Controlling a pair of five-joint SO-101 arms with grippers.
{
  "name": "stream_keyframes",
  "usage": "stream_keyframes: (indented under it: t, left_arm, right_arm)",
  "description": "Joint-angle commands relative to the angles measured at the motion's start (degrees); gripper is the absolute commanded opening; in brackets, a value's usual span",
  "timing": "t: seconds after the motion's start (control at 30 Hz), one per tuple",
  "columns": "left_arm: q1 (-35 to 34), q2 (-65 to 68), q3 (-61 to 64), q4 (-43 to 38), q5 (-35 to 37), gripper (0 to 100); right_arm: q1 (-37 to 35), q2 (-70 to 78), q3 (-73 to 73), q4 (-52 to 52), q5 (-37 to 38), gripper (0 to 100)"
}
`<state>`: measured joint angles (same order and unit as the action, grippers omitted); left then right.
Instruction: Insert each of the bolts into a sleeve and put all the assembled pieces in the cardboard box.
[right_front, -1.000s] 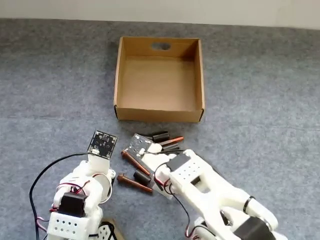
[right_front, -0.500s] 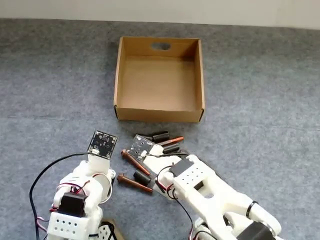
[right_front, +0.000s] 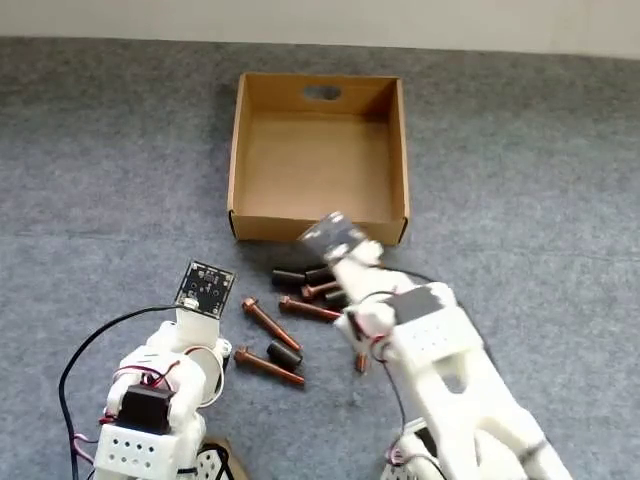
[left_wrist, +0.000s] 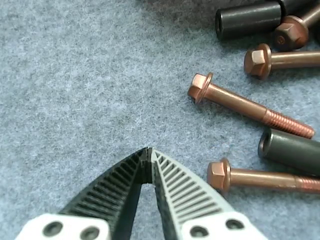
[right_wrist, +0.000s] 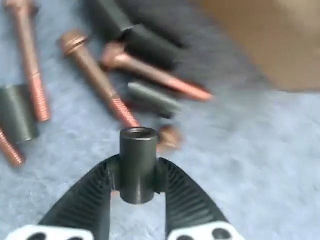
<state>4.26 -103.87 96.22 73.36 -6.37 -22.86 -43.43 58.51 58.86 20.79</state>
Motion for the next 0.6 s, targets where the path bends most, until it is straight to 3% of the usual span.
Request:
stream_keyframes:
  t: [0.0,0.2,0.57]
  left_arm:
    - [0.9,-0.5,1.0,0.3,-0.1,1]
    - [0.9,-0.5,1.0,0.3,-0.1,1]
    - [0.9,-0.5,1.0,0.3,-0.1,1]
  right_arm:
    - [6.1,-10.9,-2.2,3.9,-4.9,0.5]
    - [15.3,-19.6,9.2,1.1,-17.1,0.5]
    - [19.0,-20.1,22.2,-12.2,-17.6,0.5]
